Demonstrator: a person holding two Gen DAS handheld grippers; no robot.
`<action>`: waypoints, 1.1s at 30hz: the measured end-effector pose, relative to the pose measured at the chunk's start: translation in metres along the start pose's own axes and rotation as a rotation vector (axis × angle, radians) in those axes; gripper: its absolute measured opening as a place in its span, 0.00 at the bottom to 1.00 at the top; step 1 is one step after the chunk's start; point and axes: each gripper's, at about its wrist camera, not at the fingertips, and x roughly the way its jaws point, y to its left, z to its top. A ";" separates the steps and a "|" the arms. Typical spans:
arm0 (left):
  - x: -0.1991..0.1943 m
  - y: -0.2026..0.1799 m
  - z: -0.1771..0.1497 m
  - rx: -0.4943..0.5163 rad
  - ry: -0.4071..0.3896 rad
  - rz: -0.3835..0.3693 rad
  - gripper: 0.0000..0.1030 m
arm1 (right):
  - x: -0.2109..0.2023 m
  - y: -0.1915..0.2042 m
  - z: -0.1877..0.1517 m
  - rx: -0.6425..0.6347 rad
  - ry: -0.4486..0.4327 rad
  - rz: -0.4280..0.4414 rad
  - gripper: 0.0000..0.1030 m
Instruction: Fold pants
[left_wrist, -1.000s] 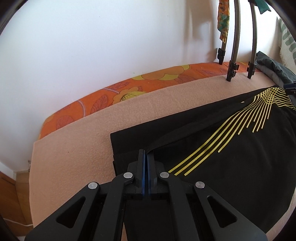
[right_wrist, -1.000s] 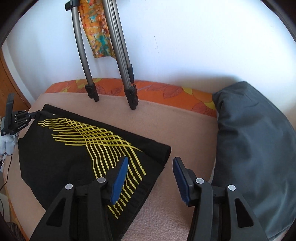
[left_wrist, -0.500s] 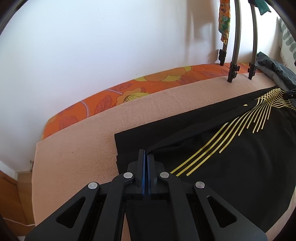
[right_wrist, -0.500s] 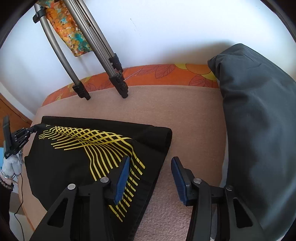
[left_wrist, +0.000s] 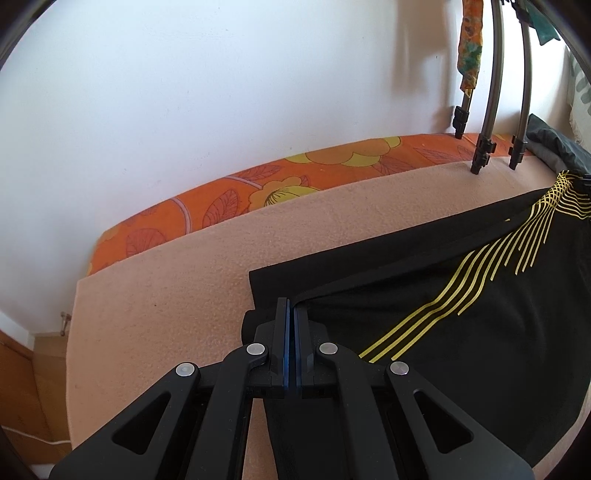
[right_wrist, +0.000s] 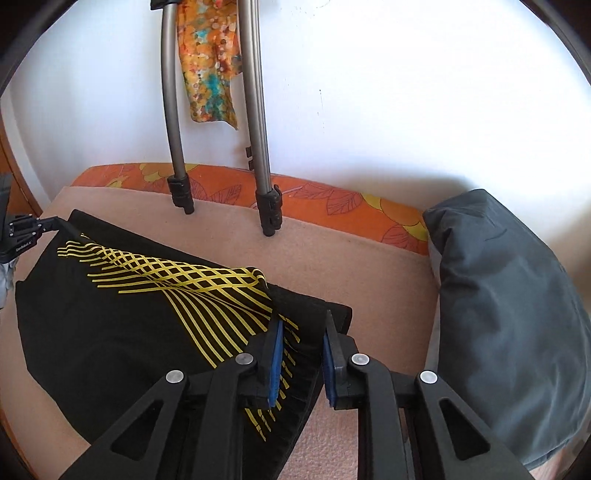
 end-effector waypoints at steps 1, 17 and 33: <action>0.003 -0.001 0.001 0.007 0.006 0.002 0.01 | 0.004 -0.002 0.001 0.003 0.007 -0.002 0.16; -0.002 0.040 0.008 -0.078 0.027 0.149 0.15 | 0.039 0.003 0.008 0.000 0.063 -0.015 0.21; -0.103 -0.019 -0.076 -0.012 -0.014 -0.130 0.15 | -0.072 0.083 -0.019 -0.155 -0.053 0.177 0.33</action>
